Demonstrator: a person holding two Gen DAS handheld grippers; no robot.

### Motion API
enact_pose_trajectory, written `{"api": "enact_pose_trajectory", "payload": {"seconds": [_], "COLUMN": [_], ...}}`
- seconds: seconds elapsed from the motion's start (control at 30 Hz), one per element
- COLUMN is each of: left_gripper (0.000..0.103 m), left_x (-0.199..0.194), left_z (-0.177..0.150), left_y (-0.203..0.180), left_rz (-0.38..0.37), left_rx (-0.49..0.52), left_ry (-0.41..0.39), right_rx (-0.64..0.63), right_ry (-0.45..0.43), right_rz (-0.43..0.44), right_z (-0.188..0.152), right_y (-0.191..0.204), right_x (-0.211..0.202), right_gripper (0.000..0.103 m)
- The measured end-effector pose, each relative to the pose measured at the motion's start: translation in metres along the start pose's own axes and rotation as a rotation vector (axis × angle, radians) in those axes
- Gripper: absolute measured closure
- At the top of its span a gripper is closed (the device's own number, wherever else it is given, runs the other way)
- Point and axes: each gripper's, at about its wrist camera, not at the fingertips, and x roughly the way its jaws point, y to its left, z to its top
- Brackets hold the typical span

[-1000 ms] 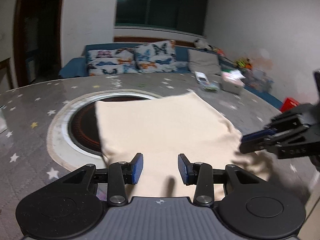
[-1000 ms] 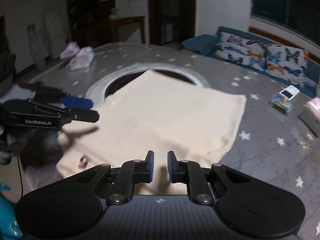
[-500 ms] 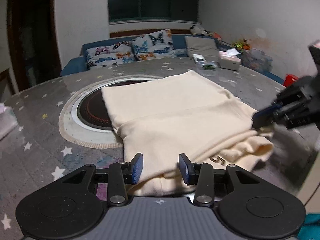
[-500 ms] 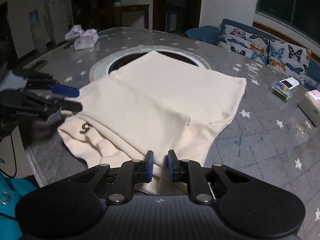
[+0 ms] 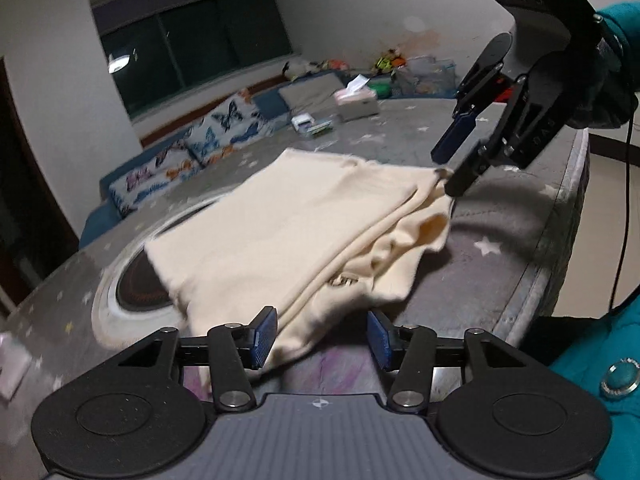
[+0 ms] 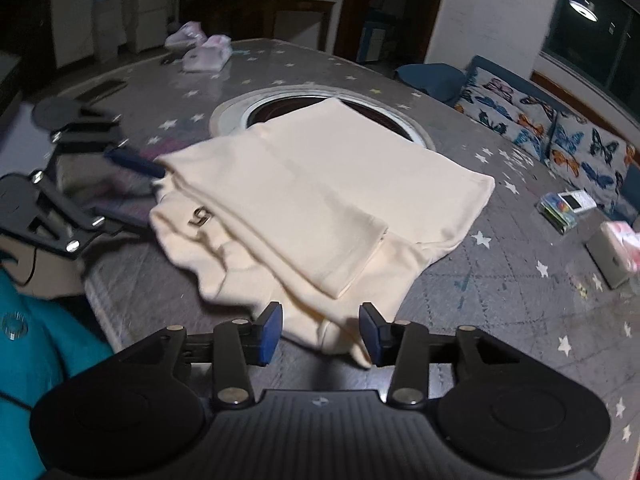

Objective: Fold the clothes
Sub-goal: 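Smooth the folded sweatshirt with the right tool while the left tool presses it, then close the left tool on the sweatshirt hem and lift it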

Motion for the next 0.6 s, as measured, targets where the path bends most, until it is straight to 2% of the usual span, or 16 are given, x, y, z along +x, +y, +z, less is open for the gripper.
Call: {"api": "enact_pose_trajectory", "payload": {"seconds": [0.07,0.2,0.4,0.5,0.57,0.6], "left_gripper": [0.085,0.091,0.093,0.093,0.093,0.092], "left_x": [0.005,0.008,0.022,0.035,0.041,0.042], "left_z": [0.003,0.015,0.032,0.036,0.035,0.034], "left_y": [0.002,0.019,0.047,0.055,0.058,0.059], "left_rz": [-0.002,-0.007,-0.024,-0.028,-0.025,-0.024], "left_rx": [-0.009,-0.089,-0.216,-0.256,-0.273,-0.279], "left_ry": [-0.002,-0.023,-0.032,-0.019,-0.008,-0.003], "right_rx": [-0.044,-0.143,-0.266,-0.255,-0.217,-0.198], "right_ry": [0.003,-0.02,-0.073,-0.081,-0.082,-0.081], "right_rz": [-0.001,-0.008,-0.034,-0.035,-0.021,-0.012], "right_z": [-0.002,-0.002,0.003,0.008,0.013,0.015], "right_y": [0.008,0.023,0.04,0.036,0.028,0.024], "right_x": [-0.001,0.002,0.015,0.029,0.036,0.039], "right_gripper": [0.049,0.041,0.04,0.052,0.073,0.077]}}
